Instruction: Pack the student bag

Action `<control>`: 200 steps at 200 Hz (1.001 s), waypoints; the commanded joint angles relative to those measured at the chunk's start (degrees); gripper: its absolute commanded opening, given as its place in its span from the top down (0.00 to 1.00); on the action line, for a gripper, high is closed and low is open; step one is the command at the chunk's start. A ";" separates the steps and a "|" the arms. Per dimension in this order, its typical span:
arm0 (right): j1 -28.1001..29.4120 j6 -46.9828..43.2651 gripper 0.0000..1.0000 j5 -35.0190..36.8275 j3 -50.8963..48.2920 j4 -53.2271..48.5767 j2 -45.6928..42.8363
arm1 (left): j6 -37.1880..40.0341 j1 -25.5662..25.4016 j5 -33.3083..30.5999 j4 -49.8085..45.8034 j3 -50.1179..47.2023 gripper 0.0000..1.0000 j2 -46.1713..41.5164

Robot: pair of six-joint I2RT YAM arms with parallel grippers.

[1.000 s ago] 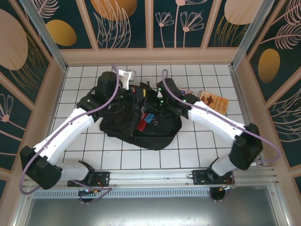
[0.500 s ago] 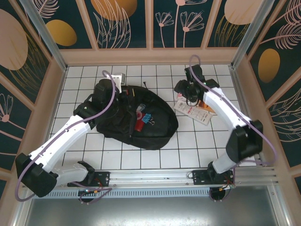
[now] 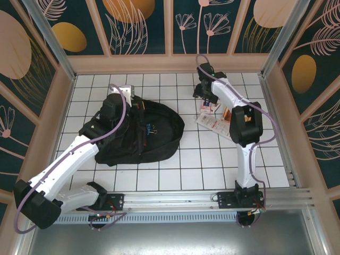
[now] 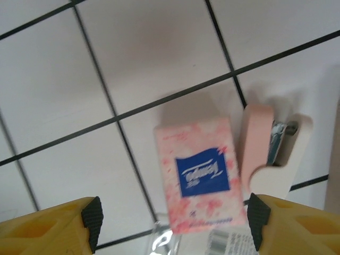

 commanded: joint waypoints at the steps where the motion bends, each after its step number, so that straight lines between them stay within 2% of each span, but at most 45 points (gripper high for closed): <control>1: -1.68 -3.16 0.25 1.10 3.50 -3.70 2.23 | 1.41 0.28 1.83 4.37 0.29 1.00 -1.38; 75: -2.57 -6.19 0.25 -3.51 3.01 -2.20 5.45 | 1.90 0.28 3.10 4.74 0.19 1.00 -1.91; 200: -0.39 -8.07 0.27 -5.10 -1.28 -0.92 6.19 | 2.10 0.28 4.14 4.90 0.11 1.00 -1.03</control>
